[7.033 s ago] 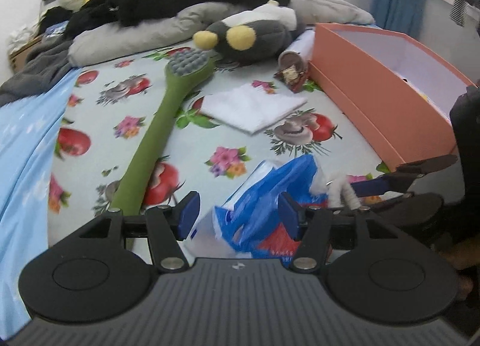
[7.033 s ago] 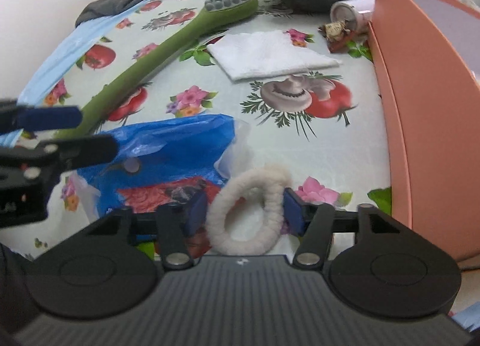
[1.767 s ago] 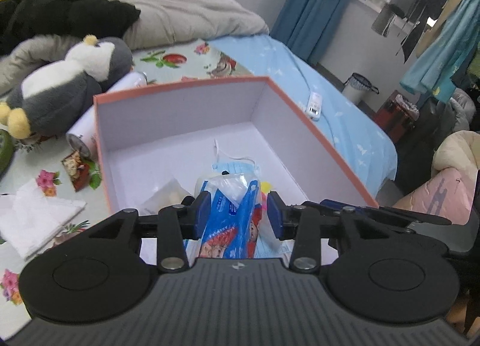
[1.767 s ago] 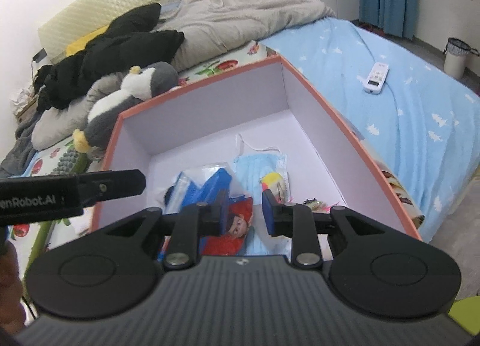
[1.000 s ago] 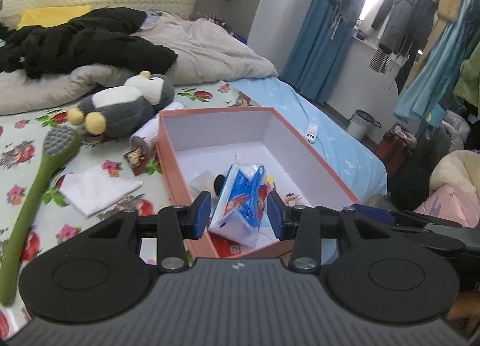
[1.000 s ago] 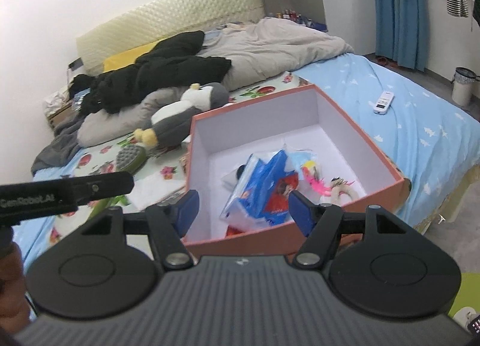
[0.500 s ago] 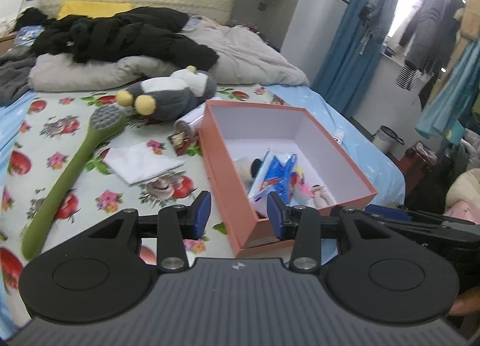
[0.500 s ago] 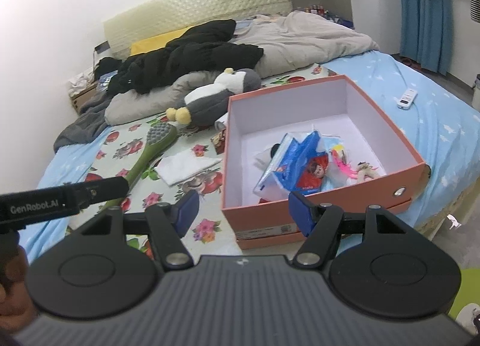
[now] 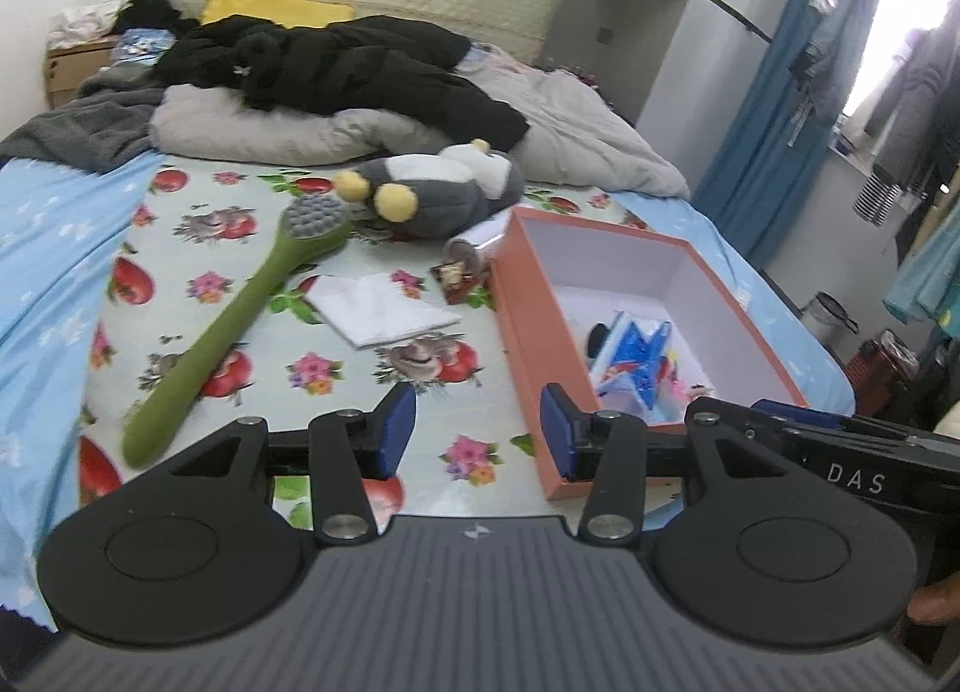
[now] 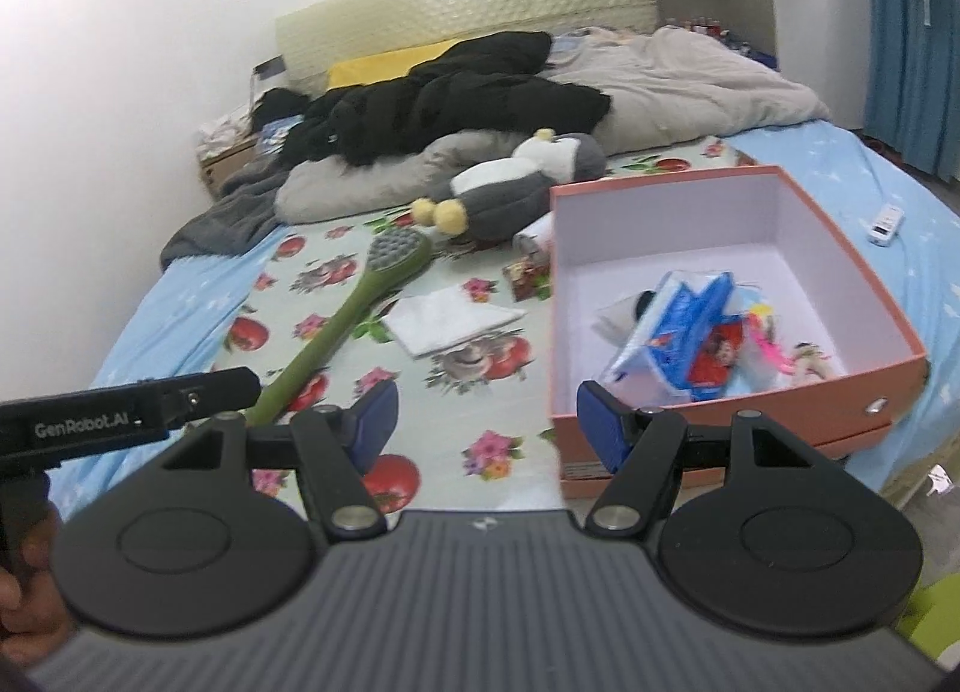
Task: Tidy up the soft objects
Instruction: 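Withdraw both open tools from the box toward the white towel and candy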
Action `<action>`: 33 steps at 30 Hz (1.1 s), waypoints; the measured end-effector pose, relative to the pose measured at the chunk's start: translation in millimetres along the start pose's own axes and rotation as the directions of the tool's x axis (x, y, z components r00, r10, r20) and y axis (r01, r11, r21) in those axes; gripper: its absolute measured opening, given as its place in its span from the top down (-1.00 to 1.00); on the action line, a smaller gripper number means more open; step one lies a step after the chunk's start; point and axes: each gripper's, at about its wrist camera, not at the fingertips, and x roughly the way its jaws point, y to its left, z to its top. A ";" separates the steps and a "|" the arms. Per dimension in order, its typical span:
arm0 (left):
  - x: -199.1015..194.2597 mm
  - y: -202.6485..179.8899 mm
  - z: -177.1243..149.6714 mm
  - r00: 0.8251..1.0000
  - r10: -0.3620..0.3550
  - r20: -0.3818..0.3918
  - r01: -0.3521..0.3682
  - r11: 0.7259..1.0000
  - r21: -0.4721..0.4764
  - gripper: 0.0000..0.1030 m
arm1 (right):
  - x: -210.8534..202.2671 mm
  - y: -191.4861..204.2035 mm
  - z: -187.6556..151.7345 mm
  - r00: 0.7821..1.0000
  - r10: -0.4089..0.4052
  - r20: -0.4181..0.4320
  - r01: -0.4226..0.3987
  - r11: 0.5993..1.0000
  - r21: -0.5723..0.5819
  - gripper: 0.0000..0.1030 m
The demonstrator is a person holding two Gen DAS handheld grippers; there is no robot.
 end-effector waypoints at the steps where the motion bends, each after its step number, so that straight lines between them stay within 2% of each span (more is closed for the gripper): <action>1: -1.8 3.5 -1.2 1.000 0.009 0.001 -0.009 1.000 -0.007 -0.12 | 1.5 3.2 -0.1 1.000 0.005 -0.004 -0.005 1.000 -0.007 -0.33; 5: -4.6 14.8 -3.5 1.000 0.031 -0.002 -0.031 0.999 -0.025 -0.25 | 9.9 15.7 -0.8 0.999 0.031 -0.023 -0.032 0.999 -0.034 -0.33; 12: 11.7 35.4 1.5 0.998 0.054 -0.013 -0.055 0.997 -0.050 -0.25 | 39.9 27.7 8.3 0.998 0.037 -0.050 -0.041 0.997 -0.066 -0.33; 33: 146.2 96.7 38.4 0.991 0.063 -0.119 -0.075 0.992 -0.101 -0.25 | 160.8 35.0 51.1 0.994 0.019 -0.108 -0.032 0.993 -0.118 -0.31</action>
